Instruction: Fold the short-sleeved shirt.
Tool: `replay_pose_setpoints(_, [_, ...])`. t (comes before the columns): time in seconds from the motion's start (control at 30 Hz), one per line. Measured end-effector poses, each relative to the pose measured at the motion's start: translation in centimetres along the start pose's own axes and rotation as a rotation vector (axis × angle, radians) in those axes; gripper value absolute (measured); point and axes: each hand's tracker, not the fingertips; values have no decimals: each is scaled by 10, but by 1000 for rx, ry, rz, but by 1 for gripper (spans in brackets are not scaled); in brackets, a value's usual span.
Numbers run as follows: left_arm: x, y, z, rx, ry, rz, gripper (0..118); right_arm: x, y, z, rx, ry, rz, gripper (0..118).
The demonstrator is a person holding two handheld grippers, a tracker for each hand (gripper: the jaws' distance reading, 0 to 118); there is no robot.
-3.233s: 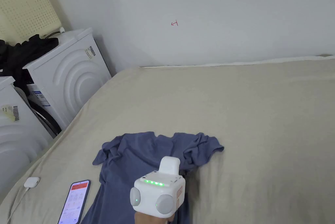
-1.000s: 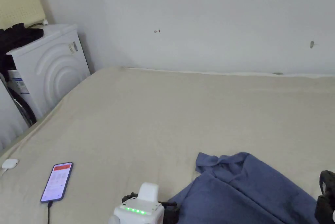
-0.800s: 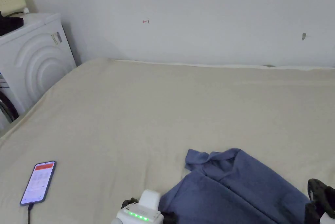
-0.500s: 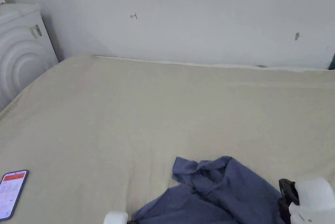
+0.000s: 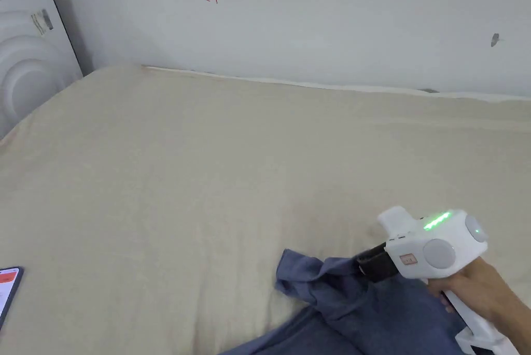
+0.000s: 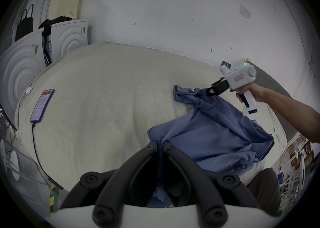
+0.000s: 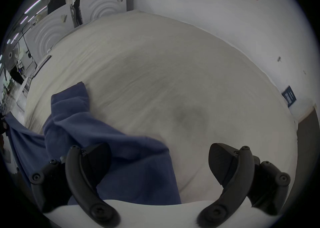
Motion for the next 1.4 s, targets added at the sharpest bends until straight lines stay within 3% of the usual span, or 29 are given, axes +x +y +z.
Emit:
replay_pose_setpoints(0.13, [4,0,3,3,-6,-15,5,-8,2,-18,-109,-21,87,105])
replay_pose_setpoints(0.2, [5,1,1,-2,-1,-13,5,-11,-5,-13,-58,34,0,102])
replay_pose_setpoints(0.27, [4,0,1,-1,4,-10,5,-10,-14,-3,-21,101,-41,73])
replay_pose_setpoints(0.3, [4,-1,-1,1,4,-6,5,-13,-21,5,13,51,-33,60])
replay_pose_setpoints(0.33, [5,-3,-3,5,3,-7,5,-17,-25,8,25,32,-28,13])
replay_pose_setpoints(0.37, [5,-5,-3,6,5,-6,5,-24,-31,15,32,-36,-14,3])
replay_pose_setpoints(0.47, [6,-8,0,20,1,41,5,-35,-58,46,116,-53,-62,3])
replay_pose_setpoints(0.63, [1,11,23,122,-18,55,5,-26,-112,182,434,-241,-318,3])
replay_pose_setpoints(0.8, [9,68,59,244,-99,-8,5,-12,-157,334,664,-494,-411,3])
replay_pose_setpoints(0.87, [17,95,67,300,-121,-44,5,-7,-165,380,732,-514,-482,3])
replay_pose_setpoints(1.17, [54,260,127,491,-264,-83,5,4,-121,530,936,-609,-498,3])
replay_pose_setpoints(1.3, [69,325,143,540,-262,-102,5,25,-83,557,958,-651,-499,3])
replay_pose_setpoints(1.4, [69,364,142,554,-296,-120,5,48,-60,567,978,-635,-556,3])
